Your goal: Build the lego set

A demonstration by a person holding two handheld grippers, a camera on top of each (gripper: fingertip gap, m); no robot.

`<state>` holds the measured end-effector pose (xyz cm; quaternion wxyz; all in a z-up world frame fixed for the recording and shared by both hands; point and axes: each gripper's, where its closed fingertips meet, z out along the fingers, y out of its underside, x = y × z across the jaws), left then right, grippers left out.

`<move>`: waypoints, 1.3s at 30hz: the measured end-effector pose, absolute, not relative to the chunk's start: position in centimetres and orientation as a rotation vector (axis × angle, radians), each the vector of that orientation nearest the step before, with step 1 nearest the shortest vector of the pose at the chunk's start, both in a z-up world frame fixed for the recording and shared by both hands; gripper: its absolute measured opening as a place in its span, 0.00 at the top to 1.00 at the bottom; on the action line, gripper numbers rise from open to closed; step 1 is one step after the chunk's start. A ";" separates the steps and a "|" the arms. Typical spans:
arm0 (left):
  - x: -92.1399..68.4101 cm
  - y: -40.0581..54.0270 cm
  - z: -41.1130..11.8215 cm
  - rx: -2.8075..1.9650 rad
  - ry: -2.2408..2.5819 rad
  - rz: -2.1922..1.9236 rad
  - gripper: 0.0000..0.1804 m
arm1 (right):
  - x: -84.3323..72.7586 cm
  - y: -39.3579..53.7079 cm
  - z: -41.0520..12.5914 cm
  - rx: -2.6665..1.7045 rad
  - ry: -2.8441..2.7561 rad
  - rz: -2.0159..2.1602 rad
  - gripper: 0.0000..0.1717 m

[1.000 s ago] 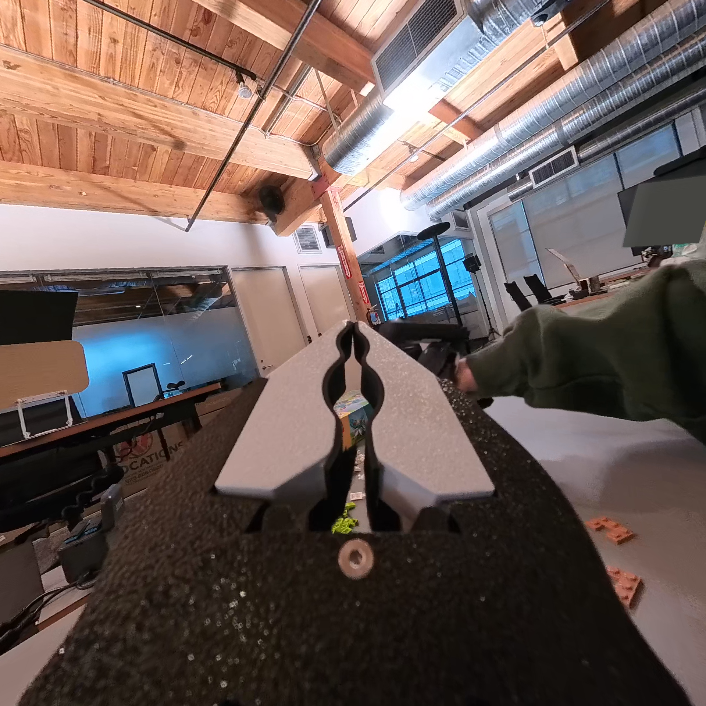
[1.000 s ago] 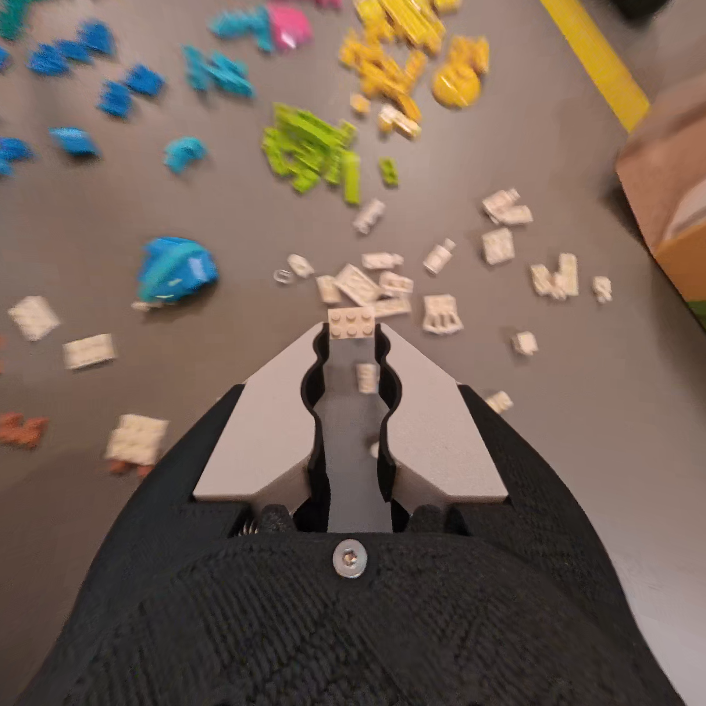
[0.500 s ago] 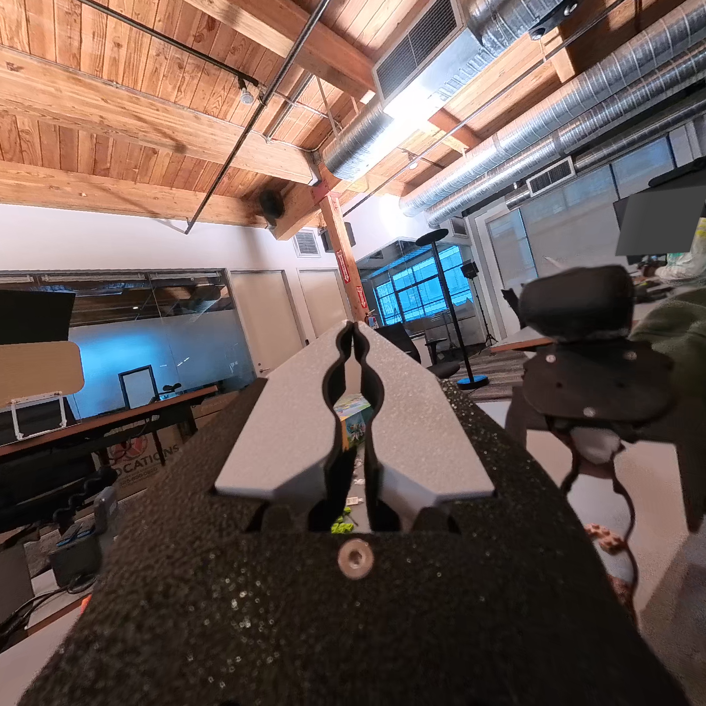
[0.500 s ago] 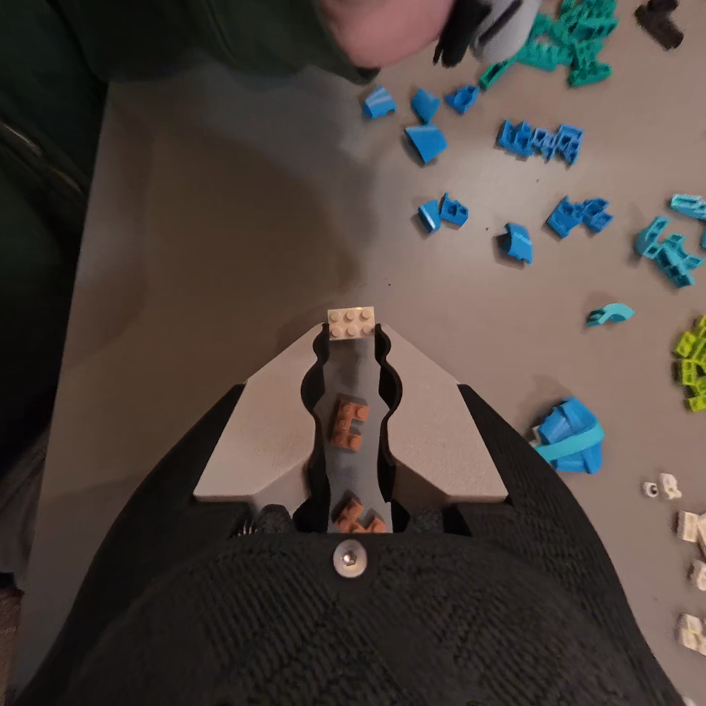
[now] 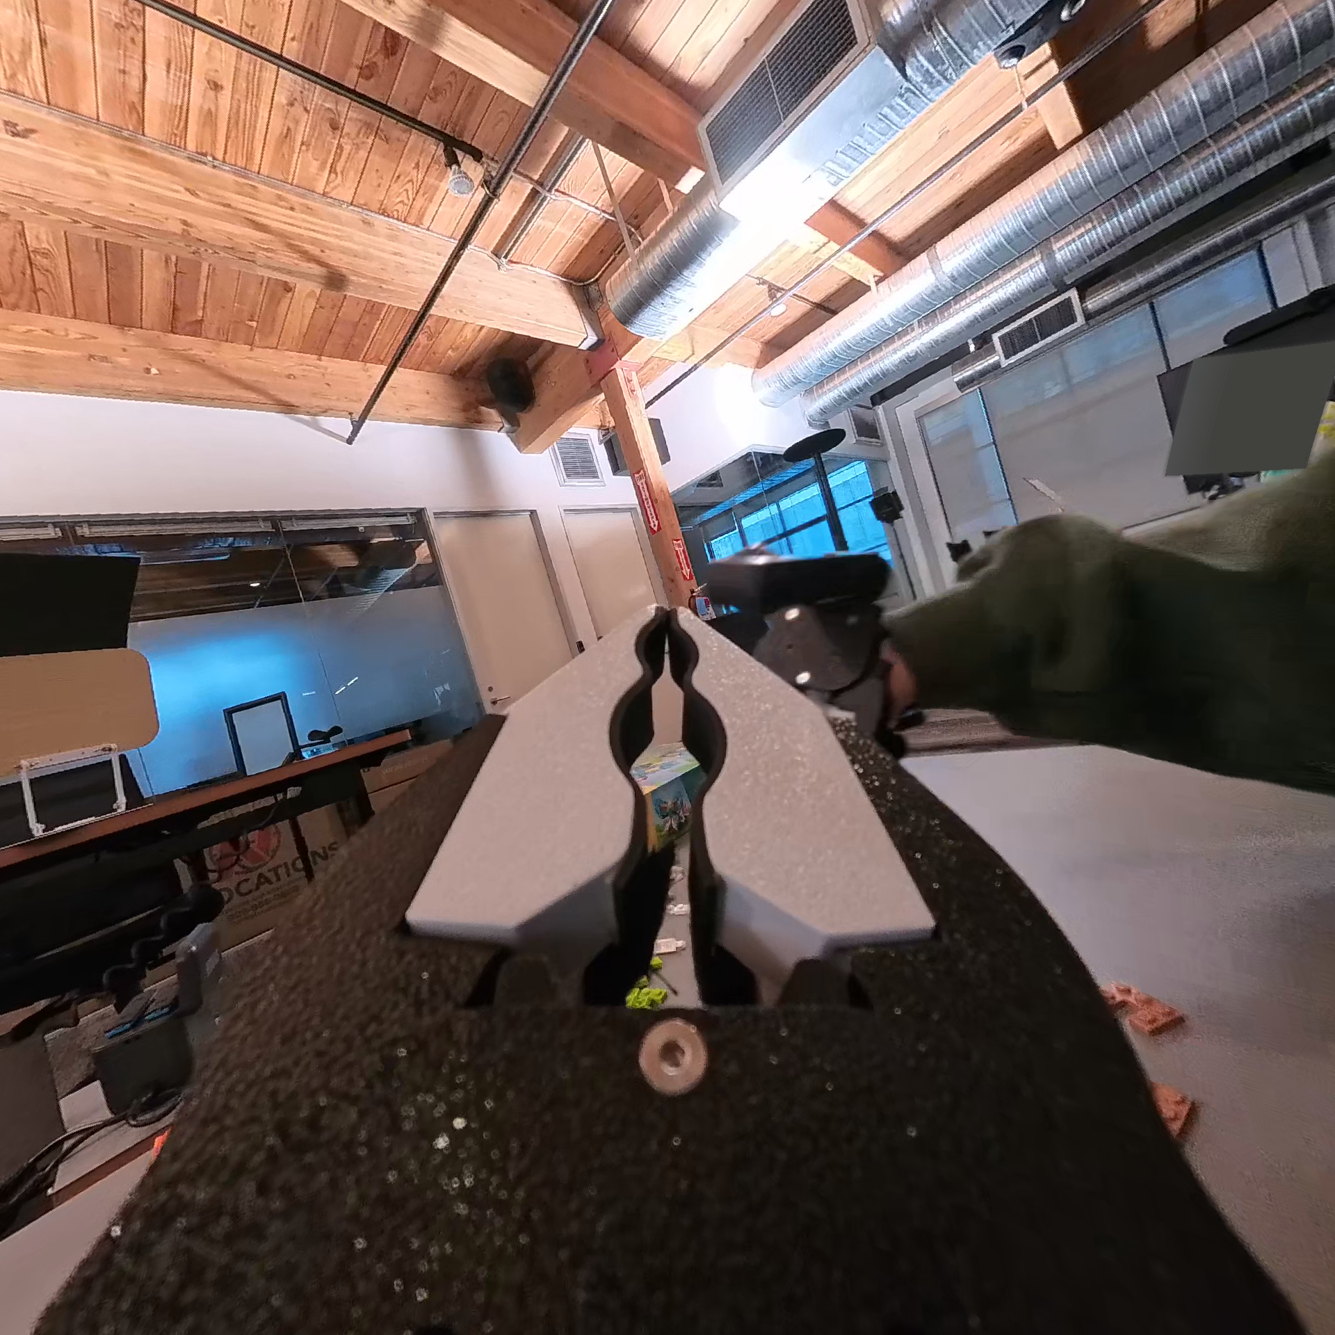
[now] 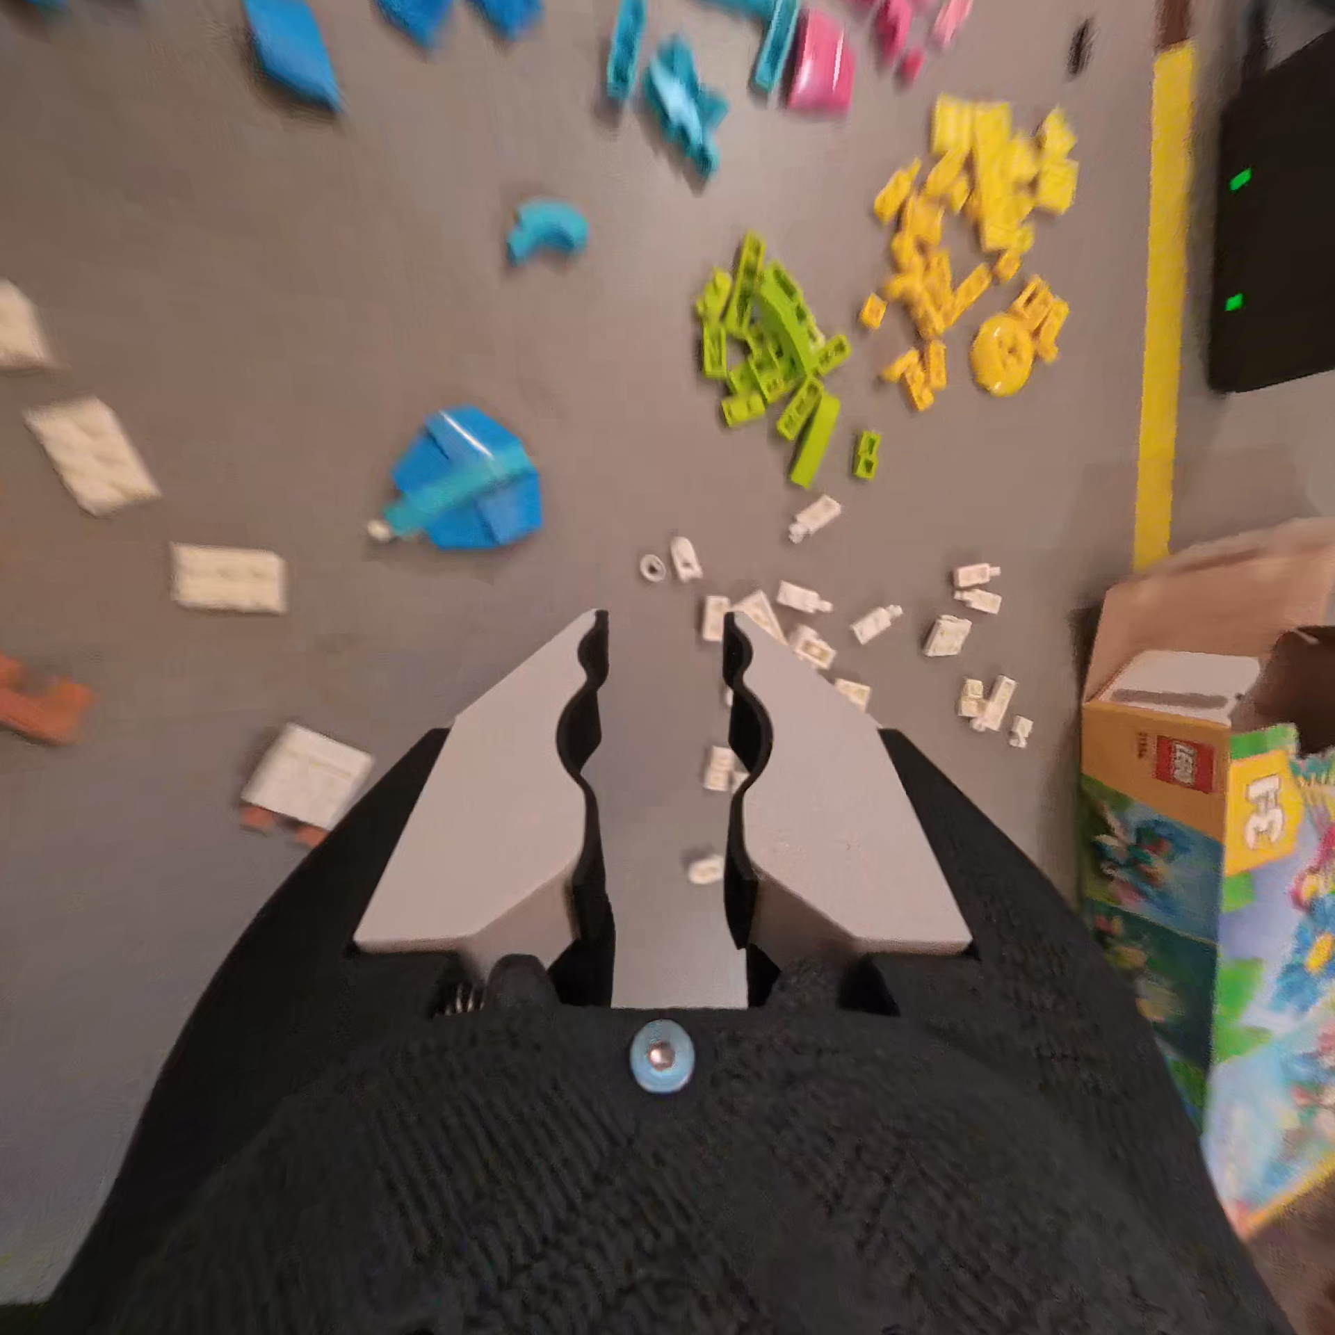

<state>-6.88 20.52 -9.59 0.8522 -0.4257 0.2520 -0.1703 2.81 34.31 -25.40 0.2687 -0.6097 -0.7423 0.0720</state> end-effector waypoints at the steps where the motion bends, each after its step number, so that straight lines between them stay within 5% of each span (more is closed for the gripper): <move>1: -6.9 20.5 -9.6 -0.896 0.531 -0.358 1.00 | 3.1 35.6 -26.0 -1.645 -2.074 0.151 0.81; 10: -7.2 20.7 -9.6 -0.898 0.527 -0.347 1.00 | 3.8 39.8 -30.3 -1.720 -2.463 -0.042 0.80; 17: -7.1 20.8 -9.7 -0.906 0.537 -0.350 1.00 | 2.9 39.7 -30.1 -1.806 -2.356 0.095 0.91; 23: -6.3 23.4 -12.2 -1.120 0.555 -0.409 0.78 | -3.9 30.5 -20.6 -1.721 -1.672 1.273 0.91; 24: -6.0 23.6 -12.5 -1.146 0.565 -0.438 0.68 | -4.3 28.4 -18.8 -1.669 -1.593 1.464 0.91; 27: -4.2 23.2 -13.3 -1.179 0.686 -0.505 0.54 | -3.7 23.1 -17.6 -1.597 -1.607 1.665 0.91; 30: -1.3 20.4 -14.8 -1.127 0.970 -0.579 0.63 | -1.7 19.4 -18.9 -1.652 -1.803 1.627 0.91; 36: 2.1 15.9 -18.0 -1.054 1.335 -0.576 0.97 | 1.3 15.6 -19.4 -1.789 -1.972 1.531 0.91; 39: 2.3 15.7 -18.1 -1.135 1.336 -0.643 0.99 | 1.5 15.9 -19.4 -1.841 -1.856 1.403 0.88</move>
